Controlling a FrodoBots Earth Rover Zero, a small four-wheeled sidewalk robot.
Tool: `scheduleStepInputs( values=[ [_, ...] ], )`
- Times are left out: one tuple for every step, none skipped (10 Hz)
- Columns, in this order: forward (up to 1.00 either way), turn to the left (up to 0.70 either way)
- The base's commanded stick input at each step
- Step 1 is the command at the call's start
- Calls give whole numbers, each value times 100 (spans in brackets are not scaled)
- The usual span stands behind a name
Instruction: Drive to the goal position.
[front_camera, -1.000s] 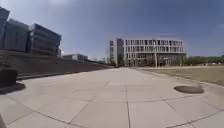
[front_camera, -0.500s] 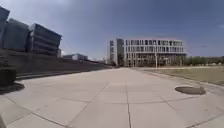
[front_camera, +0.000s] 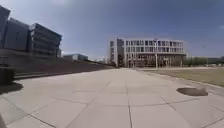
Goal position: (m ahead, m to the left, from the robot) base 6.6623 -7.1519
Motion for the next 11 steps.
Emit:
scheduleStepInputs(
  values=[
    [19, 1],
    [19, 1],
    [19, 1],
    [19, 1],
    [19, 1],
    [19, 1],
    [19, 1],
    [19, 1],
    [19, 1],
    [19, 1],
    [19, 1]
  ],
)
